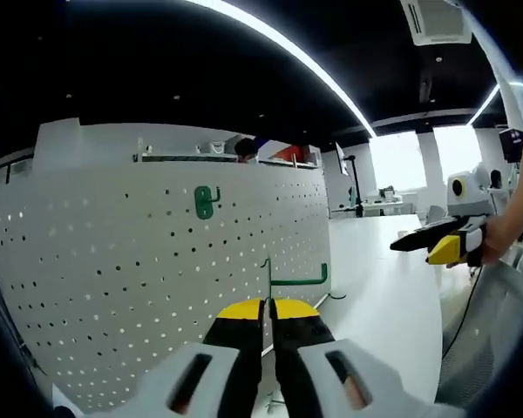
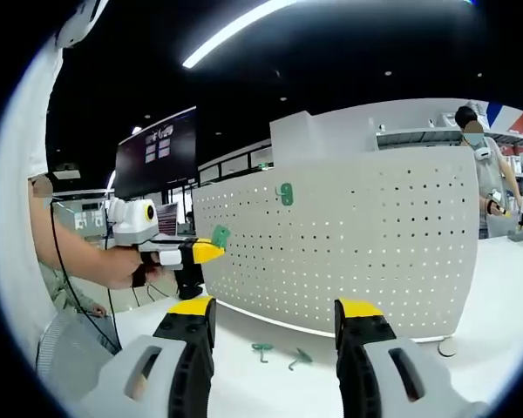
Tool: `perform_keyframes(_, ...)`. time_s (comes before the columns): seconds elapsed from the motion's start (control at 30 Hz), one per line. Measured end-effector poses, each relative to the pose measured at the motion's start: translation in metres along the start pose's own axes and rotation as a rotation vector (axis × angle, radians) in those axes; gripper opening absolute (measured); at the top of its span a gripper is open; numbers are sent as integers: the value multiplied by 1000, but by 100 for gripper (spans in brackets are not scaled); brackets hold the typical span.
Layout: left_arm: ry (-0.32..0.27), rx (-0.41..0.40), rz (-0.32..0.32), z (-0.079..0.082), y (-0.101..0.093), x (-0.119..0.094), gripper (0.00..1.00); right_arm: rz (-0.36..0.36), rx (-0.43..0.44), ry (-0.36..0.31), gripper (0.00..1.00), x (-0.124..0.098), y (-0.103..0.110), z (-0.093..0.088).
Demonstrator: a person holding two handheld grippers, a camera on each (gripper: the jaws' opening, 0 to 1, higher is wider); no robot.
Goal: Insert the hook assembly into the mounting plate slot until the hook locks in place.
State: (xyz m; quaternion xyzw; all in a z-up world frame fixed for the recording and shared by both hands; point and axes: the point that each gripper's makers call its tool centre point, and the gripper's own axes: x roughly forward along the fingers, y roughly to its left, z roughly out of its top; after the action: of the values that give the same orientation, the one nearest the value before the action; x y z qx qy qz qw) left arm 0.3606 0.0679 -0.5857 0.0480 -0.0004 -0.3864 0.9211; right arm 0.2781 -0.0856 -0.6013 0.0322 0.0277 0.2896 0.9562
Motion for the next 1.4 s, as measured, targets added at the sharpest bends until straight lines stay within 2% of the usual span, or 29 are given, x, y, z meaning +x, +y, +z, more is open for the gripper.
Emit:
perform_keyframes(0.17, -15, -6, 15, 4, -4, -5, 2, -4, -2, 5, 53, -2, 0, -1)
perform_keyframes(0.37, -70, -58, 53, 15, -3, -12, 2, -11, -5, -4, 53, -4, -1, 2)
perform_keyframes(0.57, -85, -61, 64, 19, -3, -14, 2, -9, -7, -5, 53, -4, 0, 3)
perform_keyframes(0.77, -76, -59, 66, 17, -4, -14, 2, -1, -7, -6, 52, -2, 2, 4)
perform_keyframes(0.83, -76, -64, 68, 16, -4, -14, 2, 13, 18, -17, 52, -2, 4, 5)
perform_keyframes(0.93, -69, -65, 69, 14, -4, -14, 2, 30, 103, -46, 51, -3, 6, 9)
perform_keyframes(1.03, -69, -66, 69, 14, -4, -14, 2, 52, 152, -45, 47, -4, 7, 9)
perform_keyframes(1.4, -58, -60, 52, 12, -12, -11, 2, 59, 130, -52, 46, 1, 13, 13)
